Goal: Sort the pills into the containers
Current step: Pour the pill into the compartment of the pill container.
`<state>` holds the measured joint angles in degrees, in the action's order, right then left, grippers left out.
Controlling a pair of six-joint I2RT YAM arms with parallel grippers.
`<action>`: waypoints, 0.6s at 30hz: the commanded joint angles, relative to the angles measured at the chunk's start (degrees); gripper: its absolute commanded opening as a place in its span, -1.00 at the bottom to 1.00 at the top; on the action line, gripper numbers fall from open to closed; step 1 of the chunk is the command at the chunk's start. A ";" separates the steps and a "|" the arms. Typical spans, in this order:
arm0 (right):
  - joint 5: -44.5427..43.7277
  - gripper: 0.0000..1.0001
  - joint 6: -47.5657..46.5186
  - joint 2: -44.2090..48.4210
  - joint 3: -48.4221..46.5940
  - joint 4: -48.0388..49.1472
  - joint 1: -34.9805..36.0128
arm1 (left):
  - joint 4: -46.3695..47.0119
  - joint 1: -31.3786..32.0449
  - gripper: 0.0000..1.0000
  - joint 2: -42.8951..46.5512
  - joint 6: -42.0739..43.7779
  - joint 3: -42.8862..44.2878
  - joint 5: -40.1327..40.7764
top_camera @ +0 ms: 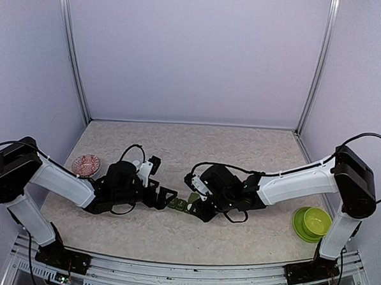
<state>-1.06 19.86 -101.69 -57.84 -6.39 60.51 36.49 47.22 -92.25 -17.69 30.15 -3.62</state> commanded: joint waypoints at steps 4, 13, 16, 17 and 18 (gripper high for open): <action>1.28 -0.71 0.55 -1.88 -2.75 -3.05 -1.03 | -0.28 -0.11 0.97 0.84 0.76 0.64 0.52; 2.15 -0.68 0.47 -3.53 -4.46 -5.00 -1.14 | -0.29 -0.11 0.98 0.84 0.80 0.68 0.56; 2.40 -0.67 0.24 -3.62 -4.83 -5.28 -1.13 | -0.28 -0.11 0.97 0.76 0.78 0.63 0.58; 2.45 -0.67 0.18 -3.61 -4.95 -5.24 -1.12 | -0.28 -0.11 0.97 0.80 0.77 0.61 0.59; 2.41 -0.66 0.17 -3.44 -5.07 -5.29 -1.13 | -0.28 -0.11 0.97 0.76 0.74 0.62 0.58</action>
<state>0.84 19.86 -104.42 -61.45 -9.98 59.79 36.47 47.22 -92.25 -17.69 30.15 -3.60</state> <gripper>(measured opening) 0.272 0.987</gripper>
